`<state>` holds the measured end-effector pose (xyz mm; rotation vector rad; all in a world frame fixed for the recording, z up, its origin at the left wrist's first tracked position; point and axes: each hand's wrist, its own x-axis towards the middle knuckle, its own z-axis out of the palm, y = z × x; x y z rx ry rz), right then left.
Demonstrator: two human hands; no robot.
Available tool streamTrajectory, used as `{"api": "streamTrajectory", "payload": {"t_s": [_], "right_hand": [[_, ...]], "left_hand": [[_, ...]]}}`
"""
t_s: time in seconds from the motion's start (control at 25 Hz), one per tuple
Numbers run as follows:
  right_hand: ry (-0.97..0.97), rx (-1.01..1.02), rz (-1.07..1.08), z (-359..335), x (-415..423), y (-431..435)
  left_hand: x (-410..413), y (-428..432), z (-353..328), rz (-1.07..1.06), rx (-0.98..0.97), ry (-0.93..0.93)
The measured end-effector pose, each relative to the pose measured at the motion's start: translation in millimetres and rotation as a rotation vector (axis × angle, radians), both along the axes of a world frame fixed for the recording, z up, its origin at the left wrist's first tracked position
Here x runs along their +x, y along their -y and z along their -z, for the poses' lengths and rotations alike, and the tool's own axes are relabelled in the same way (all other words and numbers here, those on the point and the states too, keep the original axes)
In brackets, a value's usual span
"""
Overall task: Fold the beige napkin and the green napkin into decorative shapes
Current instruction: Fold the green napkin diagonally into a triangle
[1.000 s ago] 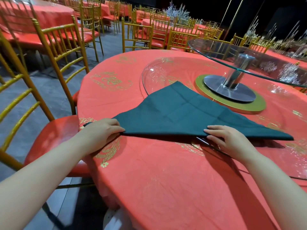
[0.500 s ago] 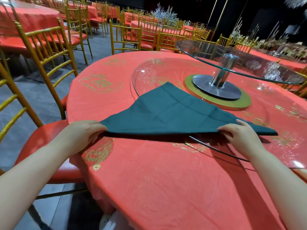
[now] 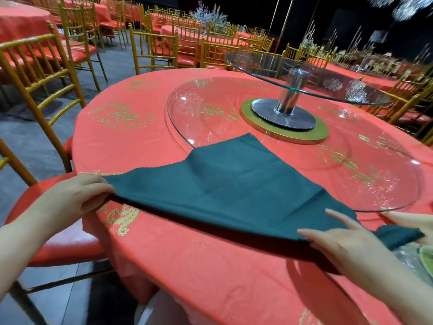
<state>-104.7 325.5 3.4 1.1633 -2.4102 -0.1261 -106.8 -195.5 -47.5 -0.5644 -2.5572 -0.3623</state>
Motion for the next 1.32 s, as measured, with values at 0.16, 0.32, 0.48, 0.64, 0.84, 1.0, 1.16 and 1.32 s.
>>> {"api": "streamTrajectory", "payload": {"t_s": [0.16,0.32,0.48,0.64,0.84,1.0,1.16,1.32], "right_hand": [[0.052,-0.019,0.079,18.8,21.6,9.2],[0.223,-0.167,0.218,13.6,25.3,25.7],[0.343,-0.205,0.409,2.9,-19.3,48.1],[0.579,-0.193,0.639,-7.6,-92.6,55.8],[0.701,-0.131,0.65,6.1,-126.8,68.4],[0.691,-0.111,0.655,9.1,-132.0,68.6],[0.682,-0.099,0.652,10.2,-133.6,68.6],[0.662,-0.047,0.685,10.8,-136.0,72.0]], "left_hand": [[6.8,-6.4,-13.3,-0.096,0.028,0.071],[10.7,-38.5,-18.7,-0.072,0.05,0.146],[5.0,-82.9,-10.7,-0.162,0.013,0.333],[-0.1,-102.9,-1.3,-0.416,-0.109,0.543],[3.8,-104.6,4.2,-0.482,-0.117,0.558],[4.5,-107.6,2.3,-0.538,-0.116,0.569],[6.8,-108.0,1.8,-0.574,-0.102,0.572],[7.0,-108.7,1.6,-0.57,-0.083,0.56]]}}
